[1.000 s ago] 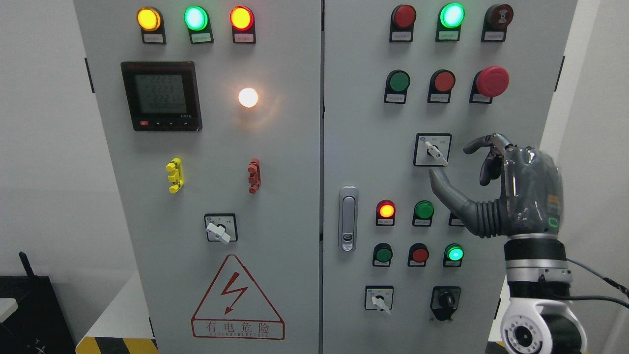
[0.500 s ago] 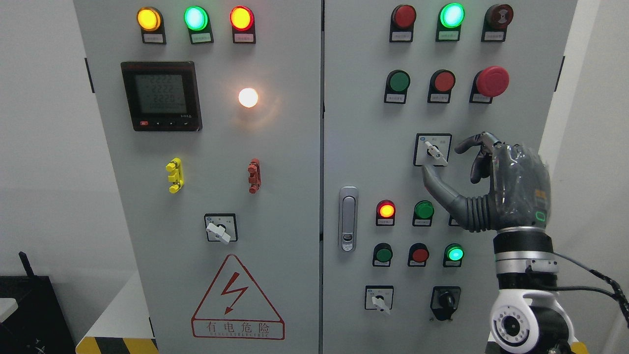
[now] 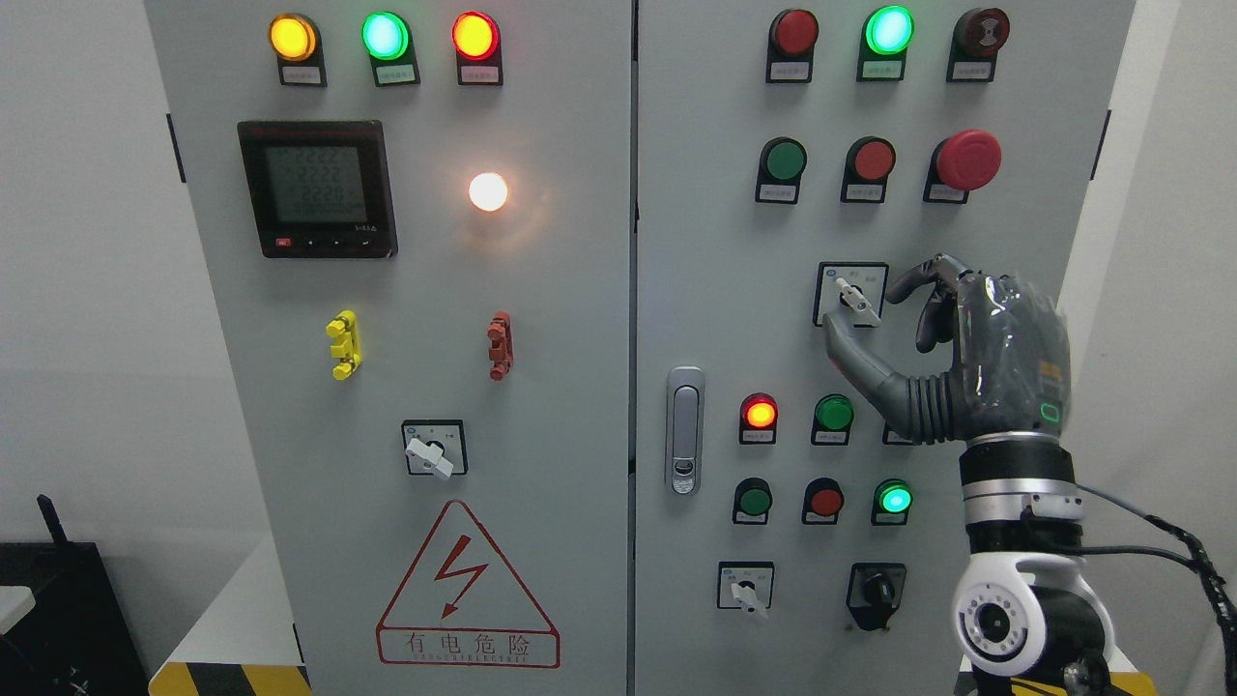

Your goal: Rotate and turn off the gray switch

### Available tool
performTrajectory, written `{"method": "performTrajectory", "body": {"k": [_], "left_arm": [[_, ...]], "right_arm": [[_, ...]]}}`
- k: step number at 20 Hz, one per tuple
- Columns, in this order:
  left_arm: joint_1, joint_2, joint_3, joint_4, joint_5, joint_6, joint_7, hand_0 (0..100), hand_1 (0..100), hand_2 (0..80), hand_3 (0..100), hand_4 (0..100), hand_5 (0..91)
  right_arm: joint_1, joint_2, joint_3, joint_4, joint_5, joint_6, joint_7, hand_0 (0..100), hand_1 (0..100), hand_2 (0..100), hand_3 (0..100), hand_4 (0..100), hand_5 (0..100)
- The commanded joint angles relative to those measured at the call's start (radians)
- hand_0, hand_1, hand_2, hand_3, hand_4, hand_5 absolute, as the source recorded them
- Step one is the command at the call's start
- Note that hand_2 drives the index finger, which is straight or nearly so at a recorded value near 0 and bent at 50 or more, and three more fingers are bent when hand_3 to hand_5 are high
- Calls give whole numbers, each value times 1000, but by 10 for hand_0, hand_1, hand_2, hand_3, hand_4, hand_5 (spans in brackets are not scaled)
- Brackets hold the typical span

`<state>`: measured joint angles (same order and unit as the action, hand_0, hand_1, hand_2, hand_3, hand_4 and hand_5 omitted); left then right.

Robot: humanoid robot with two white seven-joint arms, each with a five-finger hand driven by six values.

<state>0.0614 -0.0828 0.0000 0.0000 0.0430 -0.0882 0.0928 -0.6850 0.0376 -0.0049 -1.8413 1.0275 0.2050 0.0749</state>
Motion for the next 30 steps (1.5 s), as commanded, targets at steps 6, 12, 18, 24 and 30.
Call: {"method": "performTrajectory", "body": {"k": [6, 12, 18, 24, 30], "left_arm": [[0, 0, -2, 14, 0, 1, 1, 120, 389, 0, 0, 0, 0], [0, 0, -2, 14, 0, 1, -1, 120, 389, 0, 0, 0, 0], [0, 0, -2, 14, 0, 1, -1, 120, 389, 0, 0, 0, 0], [0, 0, -2, 14, 0, 1, 1, 120, 389, 0, 0, 0, 0], [0, 0, -2, 14, 0, 1, -1, 120, 389, 0, 0, 0, 0]], "right_arm": [[-13, 2, -18, 37, 3, 1, 0, 71, 360, 583, 926, 895, 1000], [-14, 1, -24, 40, 3, 1, 0, 82, 365, 596, 928, 893, 1000], [-27, 1, -24, 48, 3, 4, 0, 103, 393, 611, 934, 893, 1000], [-33, 1, -21, 54, 3, 20, 0, 119, 397, 618, 939, 892, 1000], [-34, 1, -18, 56, 2, 19, 0, 120, 395, 631, 944, 892, 1000]]}}
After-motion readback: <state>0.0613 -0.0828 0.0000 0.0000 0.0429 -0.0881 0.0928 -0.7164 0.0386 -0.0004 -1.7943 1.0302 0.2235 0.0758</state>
